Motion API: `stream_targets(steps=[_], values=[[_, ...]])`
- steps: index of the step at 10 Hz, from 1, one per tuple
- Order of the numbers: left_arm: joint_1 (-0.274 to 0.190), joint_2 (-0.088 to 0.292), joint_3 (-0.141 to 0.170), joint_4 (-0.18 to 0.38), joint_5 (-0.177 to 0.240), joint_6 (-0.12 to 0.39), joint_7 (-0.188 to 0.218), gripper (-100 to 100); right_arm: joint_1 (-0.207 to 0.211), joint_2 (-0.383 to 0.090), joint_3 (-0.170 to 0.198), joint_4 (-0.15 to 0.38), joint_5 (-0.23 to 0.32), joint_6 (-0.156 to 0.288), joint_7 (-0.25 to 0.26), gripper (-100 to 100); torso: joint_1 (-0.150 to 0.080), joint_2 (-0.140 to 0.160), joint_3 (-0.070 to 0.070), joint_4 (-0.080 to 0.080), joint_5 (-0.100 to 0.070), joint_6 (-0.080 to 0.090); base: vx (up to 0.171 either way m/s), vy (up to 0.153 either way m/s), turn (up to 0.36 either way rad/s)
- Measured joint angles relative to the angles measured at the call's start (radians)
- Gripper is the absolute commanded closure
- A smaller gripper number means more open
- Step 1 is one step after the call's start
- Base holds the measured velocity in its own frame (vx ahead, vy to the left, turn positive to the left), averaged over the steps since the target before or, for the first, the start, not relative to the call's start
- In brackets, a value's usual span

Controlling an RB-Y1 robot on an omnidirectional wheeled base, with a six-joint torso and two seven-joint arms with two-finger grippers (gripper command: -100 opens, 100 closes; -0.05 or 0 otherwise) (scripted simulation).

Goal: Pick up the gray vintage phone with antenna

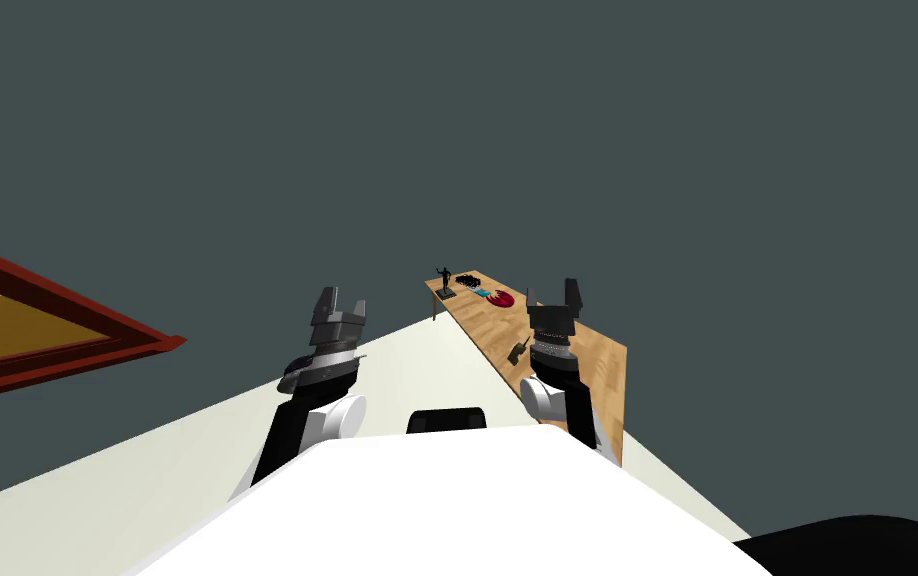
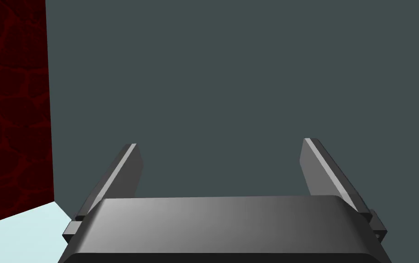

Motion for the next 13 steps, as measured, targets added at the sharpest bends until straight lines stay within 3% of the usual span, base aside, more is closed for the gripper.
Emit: stream_targets(steps=[4, 6, 13], values=[[0.0, 0.0, 0.0, 0.0, 0.0, 0.0, 0.0, 0, 0.042, -0.083, -0.033, 0.02, -0.06, 0.059, -0.078, -100, 0.005, -0.001, -0.001, 0.0, 0.001, 0.0, 0.023, 0.072, 0.111], [0.0, 0.0, 0.0, 0.0, 0.0, 0.0, 0.0, 0, 0.049, -0.115, -0.078, 0.051, -0.116, 0.108, -0.138, -100, 0.005, -0.003, -0.001, -0.001, 0.001, 0.0, 0.032, 0.076, 0.088], [0.0, 0.0, 0.0, 0.0, 0.0, 0.0, 0.0, 0, 0.144, -0.15, -0.15, 0.097, -0.252, 0.234, -0.317, -100, 0.004, -0.002, -0.001, -0.001, 0.001, 0.0, 0.034, 0.063, 0.094]])
